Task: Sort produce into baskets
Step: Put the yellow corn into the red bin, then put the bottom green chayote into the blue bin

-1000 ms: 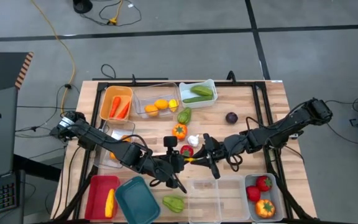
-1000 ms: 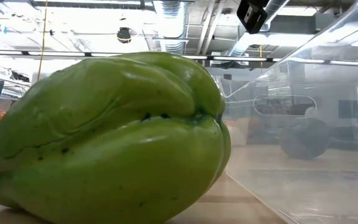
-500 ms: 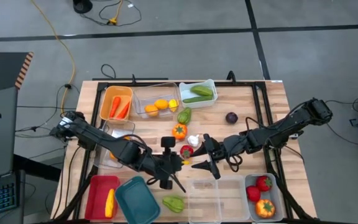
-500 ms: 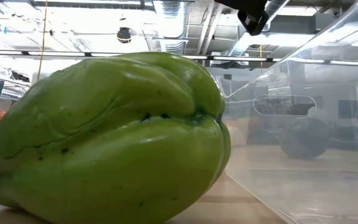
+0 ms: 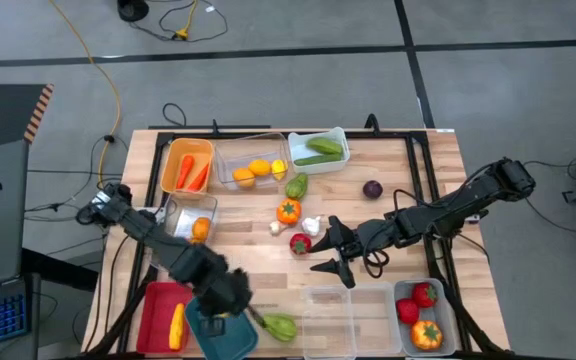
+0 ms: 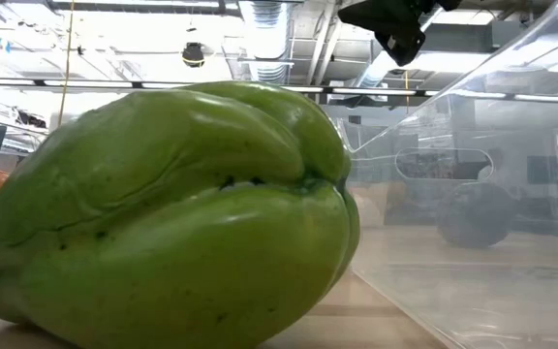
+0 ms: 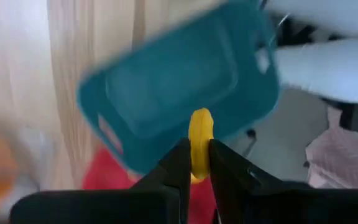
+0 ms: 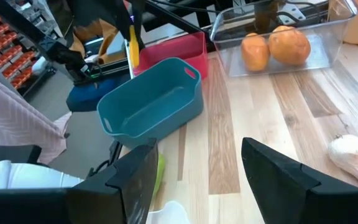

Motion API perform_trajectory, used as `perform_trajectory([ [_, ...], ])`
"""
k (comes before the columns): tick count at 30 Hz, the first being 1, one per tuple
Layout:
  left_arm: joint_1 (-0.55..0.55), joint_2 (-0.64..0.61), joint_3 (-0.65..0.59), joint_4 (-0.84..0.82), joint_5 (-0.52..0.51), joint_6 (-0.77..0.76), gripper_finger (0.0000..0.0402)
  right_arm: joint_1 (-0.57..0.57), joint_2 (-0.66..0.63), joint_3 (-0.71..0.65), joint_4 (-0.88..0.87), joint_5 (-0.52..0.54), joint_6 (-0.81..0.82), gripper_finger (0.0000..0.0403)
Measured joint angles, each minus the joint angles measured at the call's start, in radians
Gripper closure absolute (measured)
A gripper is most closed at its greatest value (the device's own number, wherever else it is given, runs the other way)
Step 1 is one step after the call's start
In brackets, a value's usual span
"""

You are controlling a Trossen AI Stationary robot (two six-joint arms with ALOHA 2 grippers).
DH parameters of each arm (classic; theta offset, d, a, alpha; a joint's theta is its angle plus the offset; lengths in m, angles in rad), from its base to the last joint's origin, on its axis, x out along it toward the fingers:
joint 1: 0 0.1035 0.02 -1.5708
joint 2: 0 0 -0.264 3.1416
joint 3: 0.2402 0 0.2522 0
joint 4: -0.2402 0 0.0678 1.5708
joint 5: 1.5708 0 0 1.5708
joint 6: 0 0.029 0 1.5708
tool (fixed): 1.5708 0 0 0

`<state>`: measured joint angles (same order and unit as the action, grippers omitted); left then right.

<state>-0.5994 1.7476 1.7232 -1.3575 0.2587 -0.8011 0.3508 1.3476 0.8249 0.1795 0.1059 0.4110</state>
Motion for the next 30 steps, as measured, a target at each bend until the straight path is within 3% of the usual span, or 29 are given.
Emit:
perform_trajectory([
  [9, -0.166, 0.0, -0.025, -0.106, 0.01, -0.261, 0.0363, 0.0, 0.0, 0.0, 0.0, -0.001, 0.0, 0.0143],
  [19, -0.288, 0.0, -0.025, -0.209, 0.009, -0.442, 0.0356, 0.0, 0.0, 0.0, 0.0, -0.001, 0.0, 0.0143],
  [30, -0.313, 0.0, -0.025, -0.214, -0.011, -0.505, 0.0276, 0.0, 0.0, 0.0, 0.0, -0.001, 0.0, 0.0143],
])
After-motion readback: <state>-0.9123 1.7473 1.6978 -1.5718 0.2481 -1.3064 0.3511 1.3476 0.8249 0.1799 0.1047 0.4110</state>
